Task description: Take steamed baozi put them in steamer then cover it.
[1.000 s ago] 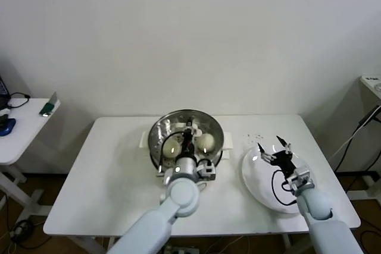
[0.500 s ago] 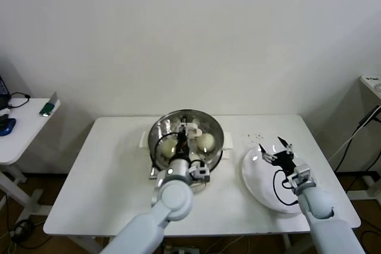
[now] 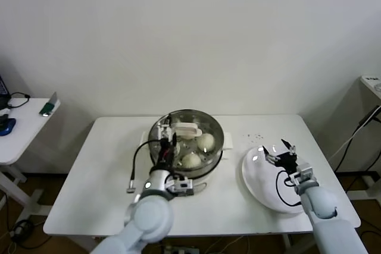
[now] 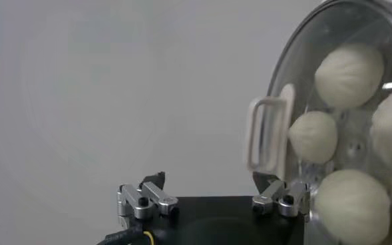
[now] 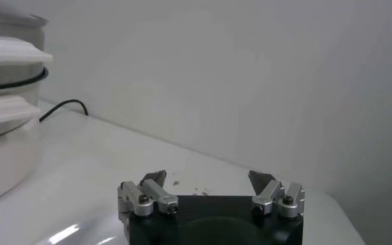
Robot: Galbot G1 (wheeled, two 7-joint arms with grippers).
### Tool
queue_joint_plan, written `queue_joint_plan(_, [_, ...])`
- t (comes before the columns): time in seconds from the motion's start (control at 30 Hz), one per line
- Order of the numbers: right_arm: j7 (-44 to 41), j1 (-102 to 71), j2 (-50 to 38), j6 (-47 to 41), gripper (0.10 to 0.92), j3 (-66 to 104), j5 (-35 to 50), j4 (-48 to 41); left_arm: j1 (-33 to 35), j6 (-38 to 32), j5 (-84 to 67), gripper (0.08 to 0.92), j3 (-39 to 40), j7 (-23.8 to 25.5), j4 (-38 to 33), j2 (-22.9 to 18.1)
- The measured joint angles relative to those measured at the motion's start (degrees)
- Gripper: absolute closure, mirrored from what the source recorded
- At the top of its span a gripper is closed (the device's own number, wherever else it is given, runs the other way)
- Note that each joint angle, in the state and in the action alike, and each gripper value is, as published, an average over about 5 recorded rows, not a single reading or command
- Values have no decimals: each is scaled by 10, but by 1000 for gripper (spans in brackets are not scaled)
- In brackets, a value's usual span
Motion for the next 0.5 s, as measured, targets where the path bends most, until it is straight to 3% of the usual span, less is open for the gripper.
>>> queue_joint_plan(0.23, [-2, -6, 1, -1, 203, 8, 0, 7, 68, 0, -87, 177, -78, -59, -53, 30])
queue_joint_plan(0.5, [-8, -15, 5, 6, 203, 18, 3, 16, 169, -14, -254, 177, -231, -117, -68, 21])
